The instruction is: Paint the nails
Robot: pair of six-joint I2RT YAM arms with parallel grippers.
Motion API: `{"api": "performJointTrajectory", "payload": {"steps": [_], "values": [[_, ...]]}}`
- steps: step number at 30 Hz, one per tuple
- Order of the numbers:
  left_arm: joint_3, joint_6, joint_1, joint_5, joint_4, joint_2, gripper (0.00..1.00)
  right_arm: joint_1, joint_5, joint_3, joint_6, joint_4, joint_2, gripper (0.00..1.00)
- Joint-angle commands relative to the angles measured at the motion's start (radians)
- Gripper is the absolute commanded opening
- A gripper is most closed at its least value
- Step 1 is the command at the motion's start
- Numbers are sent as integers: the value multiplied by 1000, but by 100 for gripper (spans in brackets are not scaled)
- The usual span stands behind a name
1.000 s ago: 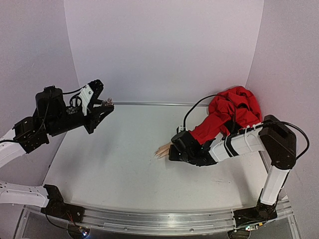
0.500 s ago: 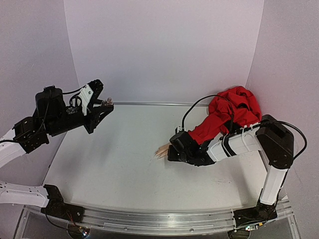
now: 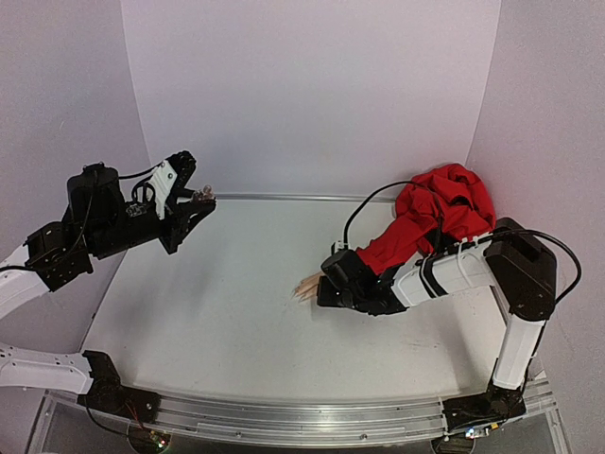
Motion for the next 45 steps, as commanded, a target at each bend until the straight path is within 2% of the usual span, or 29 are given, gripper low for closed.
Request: {"api": "performJointTrajectory", "payload": {"steps": [1, 21, 45], "values": [[10, 9, 5, -15, 34, -19, 0, 10, 1, 38, 7, -6, 14, 0], [13, 5, 4, -12, 30, -6, 0, 22, 70, -17, 28, -20, -111, 0], [15, 7, 4, -12, 29, -1, 0, 9, 86, 19, 37, -61, -37, 0]]}}
